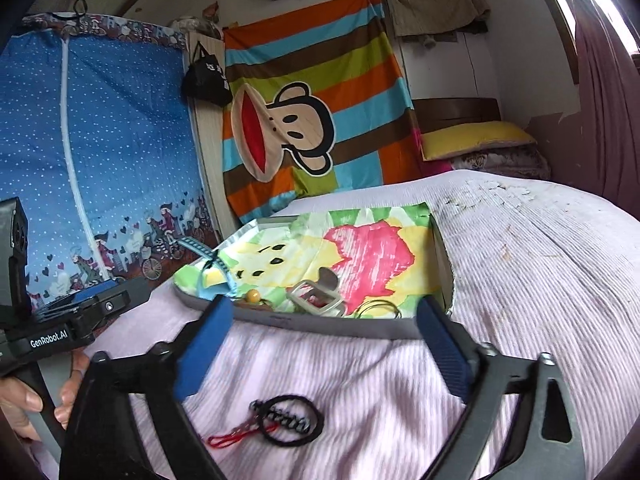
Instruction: Organize jewelry
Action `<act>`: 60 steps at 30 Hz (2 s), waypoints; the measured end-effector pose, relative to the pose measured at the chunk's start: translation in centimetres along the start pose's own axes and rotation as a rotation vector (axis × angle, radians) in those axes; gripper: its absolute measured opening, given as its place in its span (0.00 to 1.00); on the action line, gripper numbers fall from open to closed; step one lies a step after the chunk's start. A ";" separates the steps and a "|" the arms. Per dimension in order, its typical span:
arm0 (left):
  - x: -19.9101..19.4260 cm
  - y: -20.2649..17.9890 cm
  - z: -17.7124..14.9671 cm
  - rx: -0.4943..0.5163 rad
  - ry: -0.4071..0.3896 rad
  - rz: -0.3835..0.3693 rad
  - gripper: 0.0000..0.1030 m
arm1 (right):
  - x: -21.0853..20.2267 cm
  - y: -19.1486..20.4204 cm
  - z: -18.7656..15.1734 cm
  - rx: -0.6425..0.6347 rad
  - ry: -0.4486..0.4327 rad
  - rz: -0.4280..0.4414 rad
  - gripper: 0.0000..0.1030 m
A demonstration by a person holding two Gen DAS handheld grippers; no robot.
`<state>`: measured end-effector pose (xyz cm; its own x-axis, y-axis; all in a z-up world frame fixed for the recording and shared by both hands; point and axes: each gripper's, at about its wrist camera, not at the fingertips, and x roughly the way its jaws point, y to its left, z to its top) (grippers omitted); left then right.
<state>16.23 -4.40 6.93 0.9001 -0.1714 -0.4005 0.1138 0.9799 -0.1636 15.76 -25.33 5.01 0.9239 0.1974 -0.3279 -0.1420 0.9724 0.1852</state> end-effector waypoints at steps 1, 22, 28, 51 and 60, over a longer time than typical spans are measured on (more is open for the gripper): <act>-0.5 0.2 -0.3 0.003 -0.005 0.005 1.00 | -0.4 0.2 -0.1 -0.008 0.000 0.007 0.93; -4.3 3.9 -5.8 0.104 0.098 0.061 1.00 | -3.2 1.6 -3.5 -0.042 0.144 0.019 0.98; -3.4 4.2 -6.9 0.138 0.184 0.046 1.00 | -1.7 1.8 -4.5 -0.070 0.236 -0.010 0.98; -1.1 4.1 -6.6 0.150 0.325 -0.099 0.64 | 1.1 4.0 -6.7 -0.055 0.411 0.143 0.62; 0.6 4.2 -6.6 0.081 0.394 -0.182 0.49 | 2.5 4.6 -7.3 -0.012 0.438 0.191 0.57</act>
<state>14.47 -1.08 0.03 0.6351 -0.3526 -0.6873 0.3025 0.9322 -0.1988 14.82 -19.45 -1.74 0.6441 0.4043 -0.6493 -0.3010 0.9144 0.2708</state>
